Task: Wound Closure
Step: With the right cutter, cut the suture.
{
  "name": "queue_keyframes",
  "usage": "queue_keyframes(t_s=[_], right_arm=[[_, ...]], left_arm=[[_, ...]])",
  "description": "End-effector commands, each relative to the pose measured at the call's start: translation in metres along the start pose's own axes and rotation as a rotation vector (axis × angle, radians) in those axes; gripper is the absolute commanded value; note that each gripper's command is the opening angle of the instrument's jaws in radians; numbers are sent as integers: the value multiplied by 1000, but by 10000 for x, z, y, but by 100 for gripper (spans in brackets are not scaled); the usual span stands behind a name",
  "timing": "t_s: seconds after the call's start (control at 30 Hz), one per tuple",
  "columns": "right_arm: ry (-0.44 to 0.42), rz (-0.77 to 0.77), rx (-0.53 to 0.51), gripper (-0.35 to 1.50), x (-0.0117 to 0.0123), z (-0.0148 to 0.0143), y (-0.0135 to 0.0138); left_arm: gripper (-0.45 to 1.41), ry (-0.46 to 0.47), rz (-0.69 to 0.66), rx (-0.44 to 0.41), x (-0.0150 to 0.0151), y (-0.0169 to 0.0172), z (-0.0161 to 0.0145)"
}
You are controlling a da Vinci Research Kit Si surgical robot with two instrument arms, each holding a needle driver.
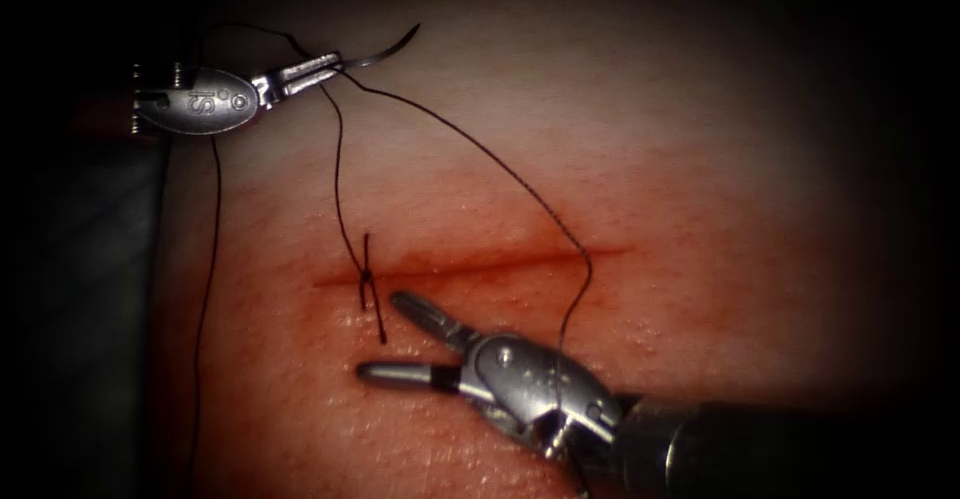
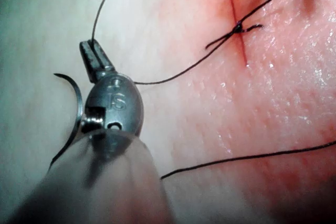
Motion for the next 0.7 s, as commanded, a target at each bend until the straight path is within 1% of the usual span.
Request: queue_keyframes(t_s=[0.03, 0.1, 0.23, 0.27, 0.33, 0.43, 0.5, 0.63, 0.67, 0.7], right_arm=[[-6, -16, 0, 103, -1, 6, 6], [-29, -29, -8, 111, 4, 9, 13], [-74, -36, -5, 104, 8, 18, 21], [-88, -45, -7, 103, 11, 24, 27], [-94, -49, -11, 106, 12, 30, 31], [-110, -57, -10, 106, 15, 40, 36], [-115, -70, -15, 106, 18, 49, 41], [-118, -74, -13, 108, 22, 61, 39], [-125, -85, -9, 106, 23, 65, 38], [-139, -94, 6, 94, 23, 71, 36]], left_arm=[[-45, 5, 0, -2, 3, 1, 5], [-45, 5, -8, -7, 23, 4, -4], [-45, 12, -19, -16, 50, 5, -15], [-45, 11, -25, -20, 64, 5, -20], [-45, 14, -30, -23, 77, 6, -25], [-45, 16, -39, -25, 93, 8, -29], [-45, 31, -32, -32, 108, 10, -33], [-45, 34, -30, -34, 121, 10, -36], [-45, 37, -31, -36, 123, 10, -36], [-45, 45, -33, -39, 128, 10, -37]])
